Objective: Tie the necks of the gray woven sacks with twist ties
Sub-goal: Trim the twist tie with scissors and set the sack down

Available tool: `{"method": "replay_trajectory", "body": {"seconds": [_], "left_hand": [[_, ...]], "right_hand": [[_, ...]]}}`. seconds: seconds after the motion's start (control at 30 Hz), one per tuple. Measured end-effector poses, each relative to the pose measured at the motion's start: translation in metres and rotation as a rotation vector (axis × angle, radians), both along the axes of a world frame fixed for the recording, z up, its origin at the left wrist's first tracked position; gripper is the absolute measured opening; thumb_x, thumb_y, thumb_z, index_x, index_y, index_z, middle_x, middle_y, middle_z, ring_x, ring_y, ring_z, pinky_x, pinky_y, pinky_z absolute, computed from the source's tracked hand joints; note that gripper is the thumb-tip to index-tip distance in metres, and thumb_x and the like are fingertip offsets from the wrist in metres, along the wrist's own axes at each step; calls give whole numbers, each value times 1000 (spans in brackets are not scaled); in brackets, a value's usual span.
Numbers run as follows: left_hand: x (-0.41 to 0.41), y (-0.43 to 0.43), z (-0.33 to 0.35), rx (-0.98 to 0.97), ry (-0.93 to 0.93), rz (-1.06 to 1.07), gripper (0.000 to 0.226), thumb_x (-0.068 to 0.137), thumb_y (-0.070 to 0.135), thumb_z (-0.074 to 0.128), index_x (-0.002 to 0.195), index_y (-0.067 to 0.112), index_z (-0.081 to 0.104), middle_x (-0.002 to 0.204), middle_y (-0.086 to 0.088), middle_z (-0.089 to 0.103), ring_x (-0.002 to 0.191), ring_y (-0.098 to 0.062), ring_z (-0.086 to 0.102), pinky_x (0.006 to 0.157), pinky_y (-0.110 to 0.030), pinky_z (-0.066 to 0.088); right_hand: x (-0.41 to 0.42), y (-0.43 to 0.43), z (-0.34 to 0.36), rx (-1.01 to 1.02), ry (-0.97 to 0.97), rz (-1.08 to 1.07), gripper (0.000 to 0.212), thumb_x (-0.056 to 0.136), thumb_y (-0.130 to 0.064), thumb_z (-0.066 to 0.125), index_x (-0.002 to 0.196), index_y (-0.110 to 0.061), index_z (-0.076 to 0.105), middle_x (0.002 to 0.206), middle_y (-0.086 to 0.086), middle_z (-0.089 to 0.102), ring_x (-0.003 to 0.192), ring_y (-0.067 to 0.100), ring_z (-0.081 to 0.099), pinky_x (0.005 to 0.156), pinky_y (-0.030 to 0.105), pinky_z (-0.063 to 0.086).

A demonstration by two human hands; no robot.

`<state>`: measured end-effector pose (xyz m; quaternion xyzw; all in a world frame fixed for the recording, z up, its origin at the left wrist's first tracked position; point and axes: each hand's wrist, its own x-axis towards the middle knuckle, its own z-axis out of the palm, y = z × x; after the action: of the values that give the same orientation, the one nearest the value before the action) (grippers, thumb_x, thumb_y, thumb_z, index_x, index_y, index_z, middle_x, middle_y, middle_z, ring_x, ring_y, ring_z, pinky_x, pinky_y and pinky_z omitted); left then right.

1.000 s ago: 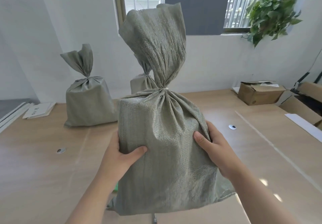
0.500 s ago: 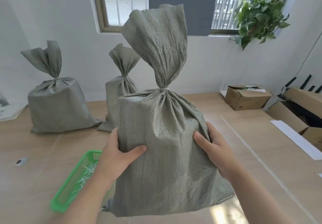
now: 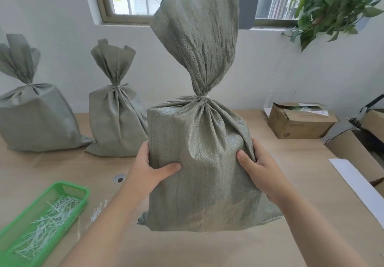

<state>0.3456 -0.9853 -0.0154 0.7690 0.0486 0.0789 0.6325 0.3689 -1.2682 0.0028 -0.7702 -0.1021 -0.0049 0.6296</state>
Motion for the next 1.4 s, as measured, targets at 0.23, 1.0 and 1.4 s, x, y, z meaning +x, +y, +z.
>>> {"method": "replay_trajectory", "body": {"seconds": [0.23, 1.0, 1.4], "left_hand": [[77, -38, -6, -21, 4, -32, 75, 62, 15, 93, 124, 24, 53, 114, 11, 70, 101, 0, 67, 80, -20, 54], [345, -58, -71, 33, 52, -75, 99, 53, 22, 97, 134, 24, 41, 126, 11, 60, 115, -7, 59, 92, -28, 51], [407, -34, -91, 44, 23, -67, 105, 42, 31, 98, 133, 20, 46, 128, 4, 65, 115, -12, 64, 98, -39, 53]], "right_hand": [[74, -44, -9, -66, -71, 28, 47, 93, -39, 59, 138, -37, 48, 127, -18, 63, 121, 3, 57, 101, 33, 46], [335, -73, -69, -132, -115, 93, 43, 101, -22, 54, 142, -32, 45, 130, -20, 60, 120, -6, 54, 102, 23, 42], [400, -50, -101, -126, -137, 90, 43, 102, -22, 54, 144, -25, 43, 131, -14, 60, 119, -4, 55, 102, 22, 42]]}}
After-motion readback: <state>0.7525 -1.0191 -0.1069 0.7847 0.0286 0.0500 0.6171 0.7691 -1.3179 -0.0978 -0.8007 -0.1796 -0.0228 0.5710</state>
